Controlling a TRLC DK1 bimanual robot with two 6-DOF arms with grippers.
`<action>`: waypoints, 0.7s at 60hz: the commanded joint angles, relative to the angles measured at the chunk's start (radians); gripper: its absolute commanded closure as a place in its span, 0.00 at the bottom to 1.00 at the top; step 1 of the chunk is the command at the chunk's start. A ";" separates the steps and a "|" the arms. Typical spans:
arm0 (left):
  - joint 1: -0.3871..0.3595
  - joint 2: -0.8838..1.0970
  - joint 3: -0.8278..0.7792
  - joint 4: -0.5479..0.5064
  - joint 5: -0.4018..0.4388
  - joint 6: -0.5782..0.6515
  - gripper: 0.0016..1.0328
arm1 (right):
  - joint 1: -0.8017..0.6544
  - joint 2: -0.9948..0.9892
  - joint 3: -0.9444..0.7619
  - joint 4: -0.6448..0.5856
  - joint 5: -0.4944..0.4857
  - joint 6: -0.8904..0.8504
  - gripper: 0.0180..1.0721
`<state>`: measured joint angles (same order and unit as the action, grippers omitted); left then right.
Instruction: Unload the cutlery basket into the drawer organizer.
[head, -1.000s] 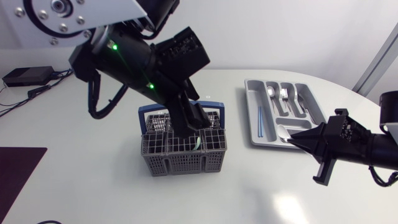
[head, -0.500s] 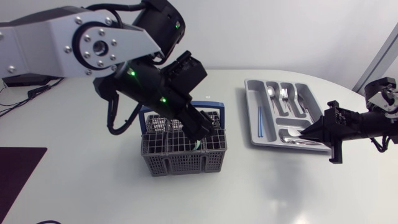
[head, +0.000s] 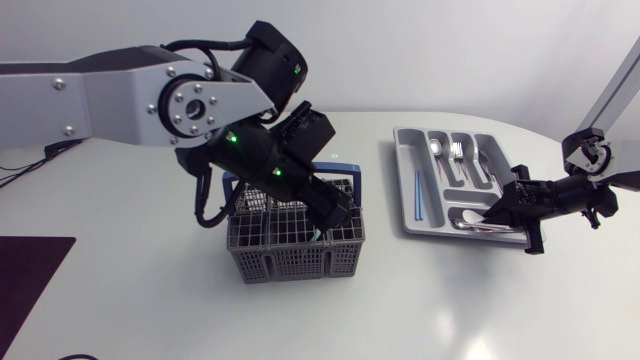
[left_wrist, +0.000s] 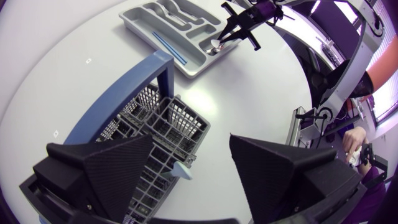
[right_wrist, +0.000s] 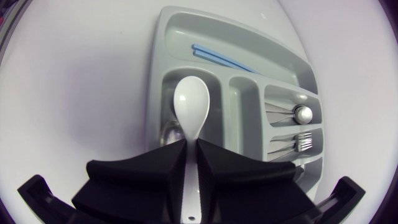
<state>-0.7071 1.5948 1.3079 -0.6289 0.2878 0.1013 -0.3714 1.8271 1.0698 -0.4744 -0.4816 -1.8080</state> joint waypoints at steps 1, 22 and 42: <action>0.005 0.025 -0.024 0.006 0.005 -0.040 0.12 | 0.014 0.024 0.010 0.034 0.017 -0.031 0.84; -0.012 0.007 -0.016 -0.068 -0.131 -0.055 0.16 | 0.025 -0.026 -0.070 0.174 0.028 0.087 0.39; -0.078 -0.010 0.017 -0.155 -0.219 -0.068 0.16 | 0.069 -0.100 -0.156 0.195 0.028 0.145 0.05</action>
<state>-0.7696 1.6035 1.3079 -0.7635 0.0872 0.0593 -0.3107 1.7435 0.9459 -0.2840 -0.4587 -1.6810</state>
